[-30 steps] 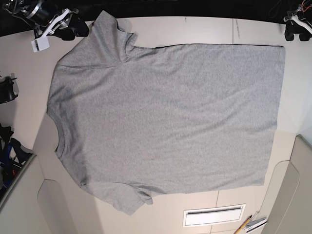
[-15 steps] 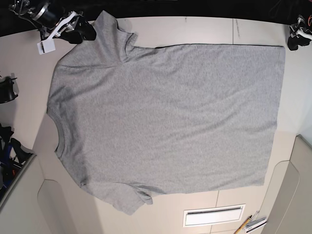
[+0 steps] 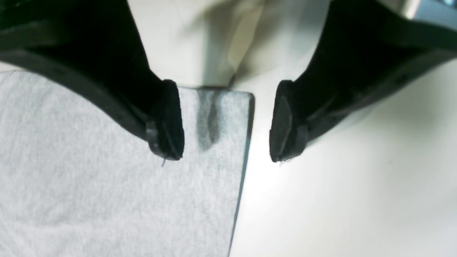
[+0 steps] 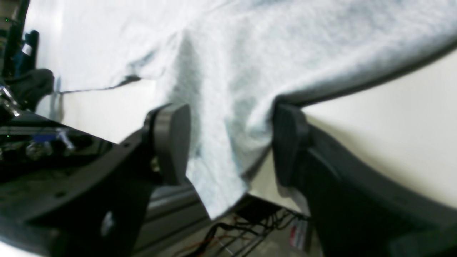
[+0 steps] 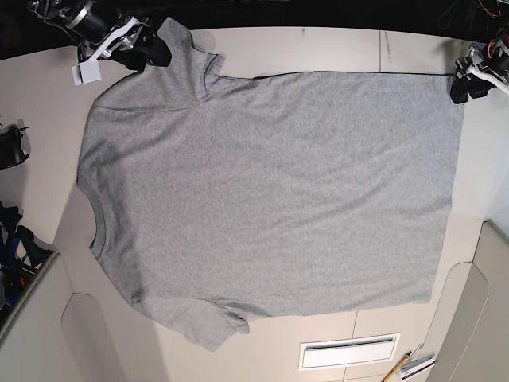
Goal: Fold the T-shirt properly
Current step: 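Move both grippers to the shirt's side edge and pinch the fabric, then lift the pinched edge with both grippers and fold it across the shirt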
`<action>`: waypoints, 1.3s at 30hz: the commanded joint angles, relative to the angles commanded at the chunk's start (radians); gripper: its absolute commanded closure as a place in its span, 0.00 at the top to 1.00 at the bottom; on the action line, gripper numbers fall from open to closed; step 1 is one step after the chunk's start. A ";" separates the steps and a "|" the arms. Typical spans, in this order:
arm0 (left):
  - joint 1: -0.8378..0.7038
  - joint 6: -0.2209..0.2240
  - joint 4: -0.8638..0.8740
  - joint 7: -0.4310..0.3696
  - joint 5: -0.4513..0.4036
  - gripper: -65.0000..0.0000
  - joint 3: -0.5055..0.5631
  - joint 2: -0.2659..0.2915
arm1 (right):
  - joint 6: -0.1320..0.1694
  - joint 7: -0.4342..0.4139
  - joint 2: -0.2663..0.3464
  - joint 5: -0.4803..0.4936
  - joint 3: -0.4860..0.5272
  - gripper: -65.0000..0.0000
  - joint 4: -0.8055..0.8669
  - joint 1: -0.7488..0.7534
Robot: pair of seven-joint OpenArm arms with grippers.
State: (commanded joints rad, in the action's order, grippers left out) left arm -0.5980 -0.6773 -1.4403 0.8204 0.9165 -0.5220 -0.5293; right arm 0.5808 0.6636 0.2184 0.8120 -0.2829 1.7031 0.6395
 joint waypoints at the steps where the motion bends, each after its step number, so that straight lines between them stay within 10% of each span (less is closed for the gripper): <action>1: -0.001 -0.018 0.000 0.001 0.000 0.65 0.000 0.000 | 0.000 0.000 -0.004 0.000 0.000 0.56 0.000 -0.003; 7: -0.001 -0.021 0.000 0.008 0.000 0.60 0.000 0.000 | 0.000 -0.001 -0.006 0.000 0.002 0.47 0.000 -0.019; 15: 0.000 -0.021 0.000 -0.016 0.007 0.00 0.000 -0.001 | 0.000 -0.037 -0.006 -0.047 0.002 0.00 0.000 -0.022; 39: 0.145 -0.021 -0.138 -0.008 -0.046 0.00 -0.054 -0.103 | 0.004 0.116 -0.005 0.058 -0.121 0.00 0.219 -0.164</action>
State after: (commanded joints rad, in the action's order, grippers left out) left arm -0.4534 -0.6981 -1.5780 0.8124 0.8707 -0.5762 -0.6319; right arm 0.5846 0.7795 0.2131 0.8703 -0.4038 1.9224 0.4751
